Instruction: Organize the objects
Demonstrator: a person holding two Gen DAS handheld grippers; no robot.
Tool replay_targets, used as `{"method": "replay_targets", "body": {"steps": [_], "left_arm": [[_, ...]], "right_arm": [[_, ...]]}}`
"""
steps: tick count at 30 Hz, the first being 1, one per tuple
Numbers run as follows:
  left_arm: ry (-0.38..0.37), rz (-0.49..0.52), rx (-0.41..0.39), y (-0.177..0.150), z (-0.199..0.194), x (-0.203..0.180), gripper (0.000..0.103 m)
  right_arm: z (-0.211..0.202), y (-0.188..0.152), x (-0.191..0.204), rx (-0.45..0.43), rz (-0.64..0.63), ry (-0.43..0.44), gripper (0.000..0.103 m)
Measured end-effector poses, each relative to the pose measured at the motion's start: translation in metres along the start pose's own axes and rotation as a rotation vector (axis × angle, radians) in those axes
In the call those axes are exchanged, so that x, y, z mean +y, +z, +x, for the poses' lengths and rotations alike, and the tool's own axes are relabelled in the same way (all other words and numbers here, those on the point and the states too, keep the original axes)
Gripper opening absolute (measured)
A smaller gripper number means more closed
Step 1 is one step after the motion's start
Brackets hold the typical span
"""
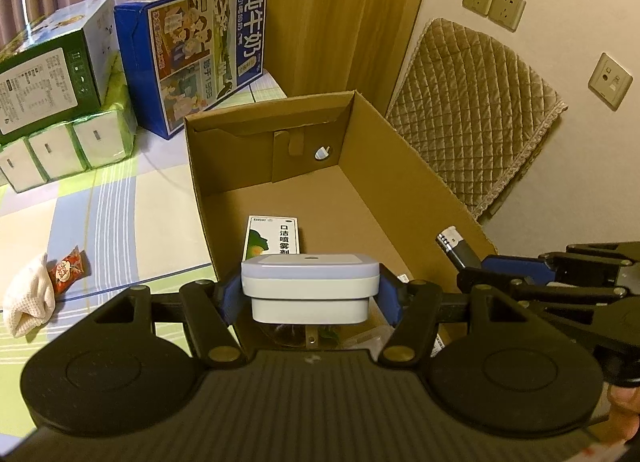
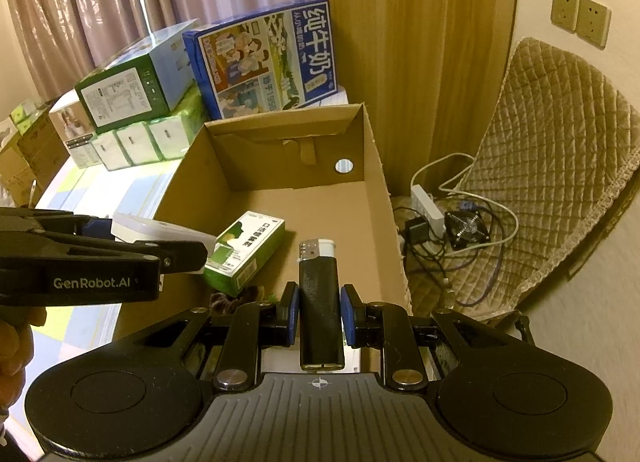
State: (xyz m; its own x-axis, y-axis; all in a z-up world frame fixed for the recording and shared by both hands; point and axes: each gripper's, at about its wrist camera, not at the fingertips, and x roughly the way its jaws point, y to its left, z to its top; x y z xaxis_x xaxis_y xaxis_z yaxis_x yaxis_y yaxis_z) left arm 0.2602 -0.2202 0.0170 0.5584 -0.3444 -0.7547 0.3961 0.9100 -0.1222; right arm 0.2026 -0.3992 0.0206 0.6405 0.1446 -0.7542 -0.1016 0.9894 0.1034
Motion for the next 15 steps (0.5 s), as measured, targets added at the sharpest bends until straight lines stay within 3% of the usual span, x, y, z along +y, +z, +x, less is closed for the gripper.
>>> {"method": "replay_targets", "body": {"steps": [15], "left_arm": [[-0.010, 0.004, 0.030, -0.003, 0.017, 0.001, 0.061]], "right_arm": [[0.011, -0.003, -0.004, 0.018, 0.014, 0.000, 0.019]]}}
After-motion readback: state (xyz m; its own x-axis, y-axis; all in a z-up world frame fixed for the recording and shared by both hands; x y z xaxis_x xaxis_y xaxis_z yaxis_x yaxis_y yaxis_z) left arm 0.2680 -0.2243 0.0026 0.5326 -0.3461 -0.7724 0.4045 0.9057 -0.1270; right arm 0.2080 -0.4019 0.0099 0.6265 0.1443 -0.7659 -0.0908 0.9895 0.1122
